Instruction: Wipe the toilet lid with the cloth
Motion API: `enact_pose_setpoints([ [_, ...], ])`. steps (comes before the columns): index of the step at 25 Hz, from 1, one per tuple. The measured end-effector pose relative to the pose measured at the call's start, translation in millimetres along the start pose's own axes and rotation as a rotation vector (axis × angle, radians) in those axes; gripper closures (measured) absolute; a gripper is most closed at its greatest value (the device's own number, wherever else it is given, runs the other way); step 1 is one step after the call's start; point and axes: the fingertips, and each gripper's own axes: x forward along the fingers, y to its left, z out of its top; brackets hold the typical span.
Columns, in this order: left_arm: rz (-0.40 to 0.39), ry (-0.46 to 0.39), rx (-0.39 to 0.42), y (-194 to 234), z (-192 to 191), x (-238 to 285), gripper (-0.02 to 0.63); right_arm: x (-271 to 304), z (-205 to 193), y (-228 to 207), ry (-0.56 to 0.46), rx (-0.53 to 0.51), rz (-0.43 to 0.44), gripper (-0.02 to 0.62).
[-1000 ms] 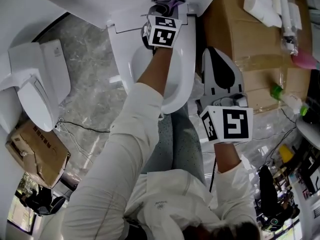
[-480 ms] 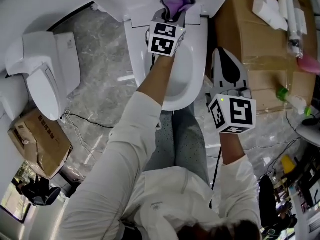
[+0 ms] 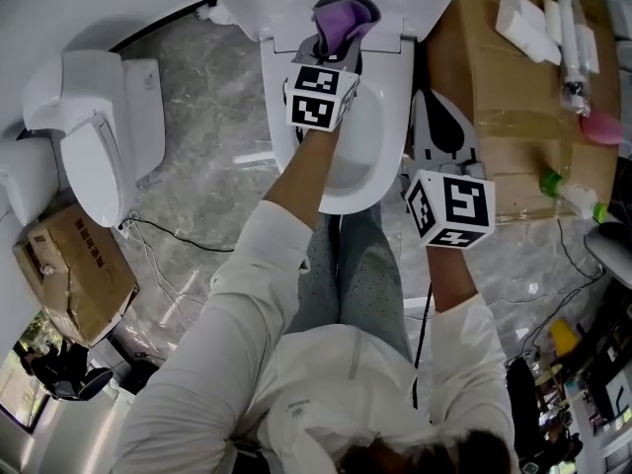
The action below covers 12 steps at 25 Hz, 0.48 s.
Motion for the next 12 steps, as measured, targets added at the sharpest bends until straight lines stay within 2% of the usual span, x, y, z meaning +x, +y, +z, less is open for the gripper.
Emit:
enact_pose_setpoints([
  [5, 0.019, -0.035, 0.006, 1.9, 10.8, -31.5, 0.556, -4.2, 6.0, 6.0, -0.006, 0.015, -0.001, 0.583],
  [12, 0.052, -0.129, 0.0, 5.1, 42.8, -73.4, 0.557, -5.8, 19.2, 15.8, -0.03, -0.007, 0.002, 0.583],
])
